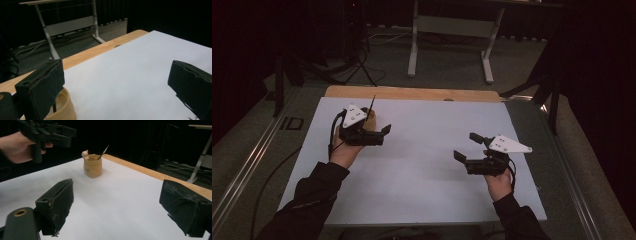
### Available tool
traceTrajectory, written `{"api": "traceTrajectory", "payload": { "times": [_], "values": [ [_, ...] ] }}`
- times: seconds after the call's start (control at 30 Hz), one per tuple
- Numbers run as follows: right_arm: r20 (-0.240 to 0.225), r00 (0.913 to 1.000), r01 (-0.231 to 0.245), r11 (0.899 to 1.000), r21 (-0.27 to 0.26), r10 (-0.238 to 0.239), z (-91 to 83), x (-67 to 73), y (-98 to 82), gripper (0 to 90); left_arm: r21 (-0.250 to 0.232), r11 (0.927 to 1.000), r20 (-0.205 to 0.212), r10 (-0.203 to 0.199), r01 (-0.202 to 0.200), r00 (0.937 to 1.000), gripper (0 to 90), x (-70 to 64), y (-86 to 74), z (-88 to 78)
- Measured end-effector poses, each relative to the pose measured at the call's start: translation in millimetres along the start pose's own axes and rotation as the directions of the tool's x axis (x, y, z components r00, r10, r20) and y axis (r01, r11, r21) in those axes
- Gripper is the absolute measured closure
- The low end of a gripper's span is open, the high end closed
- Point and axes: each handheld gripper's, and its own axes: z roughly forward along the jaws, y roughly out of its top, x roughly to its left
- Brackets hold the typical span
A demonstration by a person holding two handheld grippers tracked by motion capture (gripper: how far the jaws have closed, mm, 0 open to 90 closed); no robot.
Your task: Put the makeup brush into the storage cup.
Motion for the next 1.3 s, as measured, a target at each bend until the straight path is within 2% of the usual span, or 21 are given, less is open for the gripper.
{"api": "traceTrajectory", "payload": {
  "times": [0.27,0.33,0.4,0.47,0.7,1.03,1.17,1.27,1.3],
  "values": [
    [-0.005,1.0000,0.001,1.000,0.010,-0.001,2.4,0.5,-2.5,12.1,-0.003,1.0000,0.049,0.000,0.000,0.9988,1.9,-9.3,-4.1,-25.8],
    [-0.007,1.0000,0.005,1.000,0.014,-0.005,3.5,1.5,-3.1,12.1,-0.011,0.9999,0.073,-0.012,0.013,0.9973,1.9,-12.6,-6.7,-31.0],
    [-0.016,0.9999,0.002,1.000,0.019,-0.002,4.3,1.8,-3.8,12.1,-0.021,0.9998,0.090,0.004,-0.002,0.9960,2.0,-16.5,-10.9,-35.6],
    [-0.016,0.9999,0.005,1.000,0.020,-0.004,4.7,2.2,-4.1,12.1,-0.001,0.9998,0.108,0.019,-0.019,0.9940,2.1,-20.7,-15.8,-38.8],
    [-0.020,0.9998,0.004,1.000,0.024,-0.004,5.7,3.0,-4.8,12.1,0.018,0.9997,0.148,-0.019,0.017,0.9888,2.2,-28.9,-39.3,-49.9],
    [-0.022,0.9997,0.005,0.999,0.037,-0.004,7.2,3.4,-7.3,12.1,0.083,0.9962,0.189,-0.039,0.024,0.9813,2.1,-31.0,-74.4,-56.1],
    [-0.026,0.9997,0.006,0.999,0.044,-0.005,8.6,3.7,-9.1,12.1,0.118,0.9923,0.193,-0.058,0.035,0.9795,2.1,-29.0,-93.0,-55.1],
    [-0.026,0.9996,0.010,0.999,0.049,-0.009,9.1,4.0,-9.7,12.1,0.125,0.9912,0.189,-0.067,0.044,0.9797,2.1,-26.9,-100.1,-54.9],
    [-0.028,0.9996,0.010,0.999,0.049,-0.009,9.3,4.1,-10.0,12.1,0.119,0.9916,0.178,-0.073,0.052,0.9814,2.1,-25.4,-107.6,-54.1]
  ]
}}
